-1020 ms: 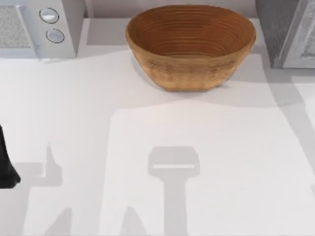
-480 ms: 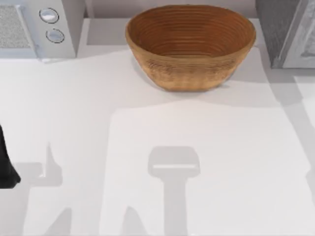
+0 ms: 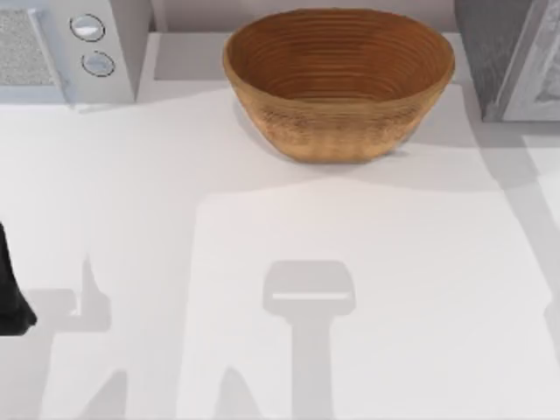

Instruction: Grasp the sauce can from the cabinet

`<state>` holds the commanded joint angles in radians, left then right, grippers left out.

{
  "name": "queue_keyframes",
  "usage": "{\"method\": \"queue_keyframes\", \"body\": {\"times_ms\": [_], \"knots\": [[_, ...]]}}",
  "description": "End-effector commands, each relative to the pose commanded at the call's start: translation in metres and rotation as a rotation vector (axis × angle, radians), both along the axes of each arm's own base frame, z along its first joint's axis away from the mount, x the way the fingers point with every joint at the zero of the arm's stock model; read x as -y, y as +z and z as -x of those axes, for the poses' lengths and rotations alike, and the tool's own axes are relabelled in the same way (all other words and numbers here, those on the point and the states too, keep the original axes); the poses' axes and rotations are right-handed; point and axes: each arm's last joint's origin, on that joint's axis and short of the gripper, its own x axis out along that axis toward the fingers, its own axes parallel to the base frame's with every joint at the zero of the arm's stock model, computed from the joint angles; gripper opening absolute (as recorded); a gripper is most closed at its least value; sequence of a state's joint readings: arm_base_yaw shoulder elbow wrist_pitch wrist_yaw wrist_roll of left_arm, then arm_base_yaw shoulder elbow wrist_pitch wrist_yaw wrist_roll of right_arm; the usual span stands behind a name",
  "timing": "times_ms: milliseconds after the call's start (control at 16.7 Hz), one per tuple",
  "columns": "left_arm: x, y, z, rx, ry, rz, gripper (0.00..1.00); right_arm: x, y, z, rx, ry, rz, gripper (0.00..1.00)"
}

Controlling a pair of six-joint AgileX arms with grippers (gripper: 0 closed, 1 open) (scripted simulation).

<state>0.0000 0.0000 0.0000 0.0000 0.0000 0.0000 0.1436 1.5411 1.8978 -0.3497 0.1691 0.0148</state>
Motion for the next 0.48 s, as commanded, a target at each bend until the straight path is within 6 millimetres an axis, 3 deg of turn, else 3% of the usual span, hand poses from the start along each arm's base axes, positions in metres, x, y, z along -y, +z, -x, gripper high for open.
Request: {"method": "queue_keyframes", "body": {"times_ms": [240,480], "knots": [[0.0,0.0,0.0,0.0,0.0,0.0,1.0,0.0,0.0,0.0,0.0,0.0,0.0,0.02],[0.0,0.0,0.0,0.0,0.0,0.0,1.0,0.0,0.0,0.0,0.0,0.0,0.0,0.0]]}}
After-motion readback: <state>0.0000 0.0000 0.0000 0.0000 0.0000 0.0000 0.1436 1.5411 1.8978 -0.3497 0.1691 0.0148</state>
